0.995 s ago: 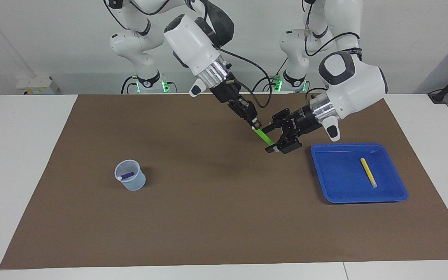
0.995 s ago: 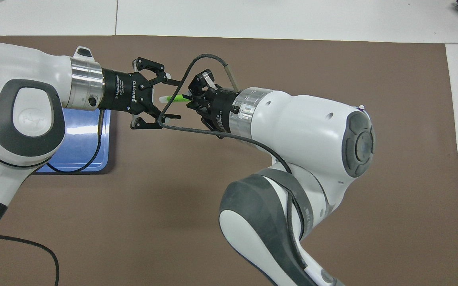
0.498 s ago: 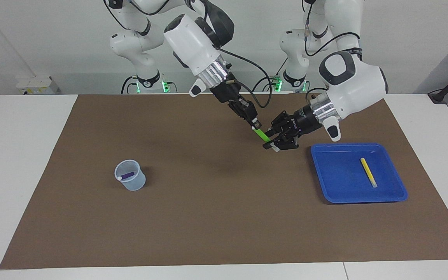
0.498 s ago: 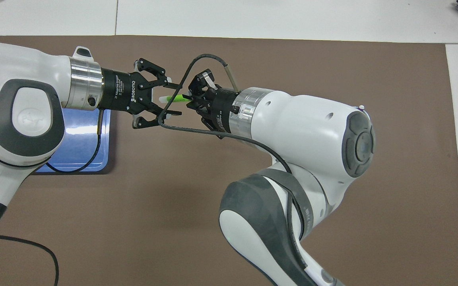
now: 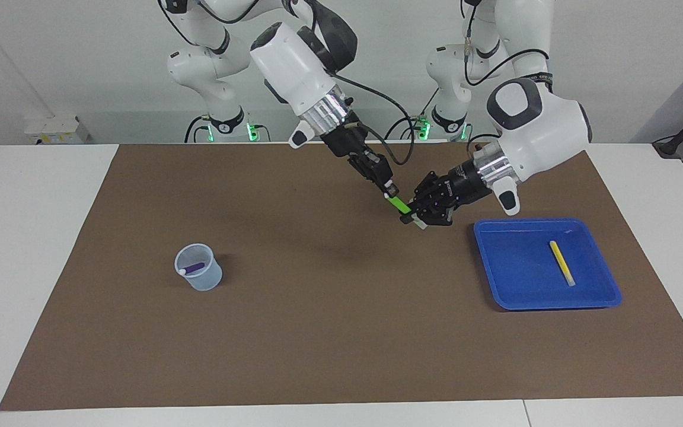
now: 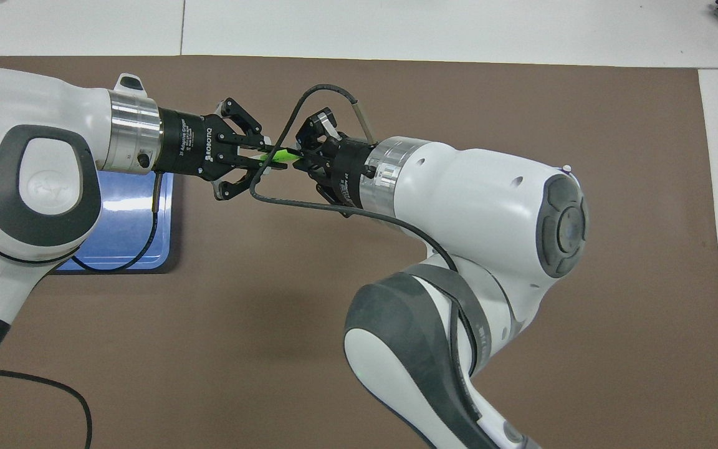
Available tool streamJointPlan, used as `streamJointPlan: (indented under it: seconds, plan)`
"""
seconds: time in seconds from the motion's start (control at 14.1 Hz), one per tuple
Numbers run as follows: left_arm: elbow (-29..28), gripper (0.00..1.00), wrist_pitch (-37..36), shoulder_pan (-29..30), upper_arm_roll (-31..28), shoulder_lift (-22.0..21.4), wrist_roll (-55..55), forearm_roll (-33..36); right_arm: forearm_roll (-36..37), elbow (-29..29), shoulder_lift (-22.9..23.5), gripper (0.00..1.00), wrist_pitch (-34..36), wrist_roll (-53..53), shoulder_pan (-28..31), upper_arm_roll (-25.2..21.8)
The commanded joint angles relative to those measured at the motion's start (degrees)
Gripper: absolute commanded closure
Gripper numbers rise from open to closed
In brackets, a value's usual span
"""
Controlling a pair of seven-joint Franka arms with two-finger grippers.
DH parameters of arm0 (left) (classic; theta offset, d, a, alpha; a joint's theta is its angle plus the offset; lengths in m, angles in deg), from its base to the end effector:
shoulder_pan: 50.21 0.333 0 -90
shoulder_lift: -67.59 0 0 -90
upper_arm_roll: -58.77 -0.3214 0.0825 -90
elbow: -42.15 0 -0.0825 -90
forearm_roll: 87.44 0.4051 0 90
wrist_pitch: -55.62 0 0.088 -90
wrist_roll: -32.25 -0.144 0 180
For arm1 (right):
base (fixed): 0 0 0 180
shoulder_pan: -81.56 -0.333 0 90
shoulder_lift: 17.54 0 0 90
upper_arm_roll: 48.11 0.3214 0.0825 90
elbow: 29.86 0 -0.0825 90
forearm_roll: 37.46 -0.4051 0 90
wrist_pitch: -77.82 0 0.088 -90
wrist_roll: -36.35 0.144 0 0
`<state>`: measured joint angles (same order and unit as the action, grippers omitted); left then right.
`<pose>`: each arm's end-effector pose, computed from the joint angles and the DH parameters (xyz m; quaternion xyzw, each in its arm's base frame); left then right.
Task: Right arm passes pens to left for tray arrangement
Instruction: 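Lower the green pen into the tray while the right gripper returns to the cup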
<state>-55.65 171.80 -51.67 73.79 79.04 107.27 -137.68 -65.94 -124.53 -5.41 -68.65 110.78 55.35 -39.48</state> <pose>0.6250 -0.2460 0.4822 0.6975 0.5816 -0.2593 0.3287 0.5937 0.4060 0.5395 -0.8024 0.4517 -0.0174 0.3898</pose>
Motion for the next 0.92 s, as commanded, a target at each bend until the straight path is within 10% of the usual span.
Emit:
streamJointPlan:
  seconds: [0.0, 0.21, 0.85]
  plan:
    - [-3.01, 1.00, 0.02, 0.75, -0.34, -2.31, -1.98, 0.40, -1.66, -0.16, -0.10, 0.61, -0.67, 0.19, 0.11, -0.02]
    - [-3.62, 1.00, 0.02, 1.55, -0.34, -2.48, -4.16, 1.01, -1.66, -0.16, -0.18, 0.00, -0.40, 0.28, 0.11, -0.02]
    - [-15.58, 1.00, 0.02, 4.09, -0.34, -8.20, -37.39, 14.88, -0.35, -8.15, -3.87, 0.00, 8.46, -15.95, 9.84, -0.46]
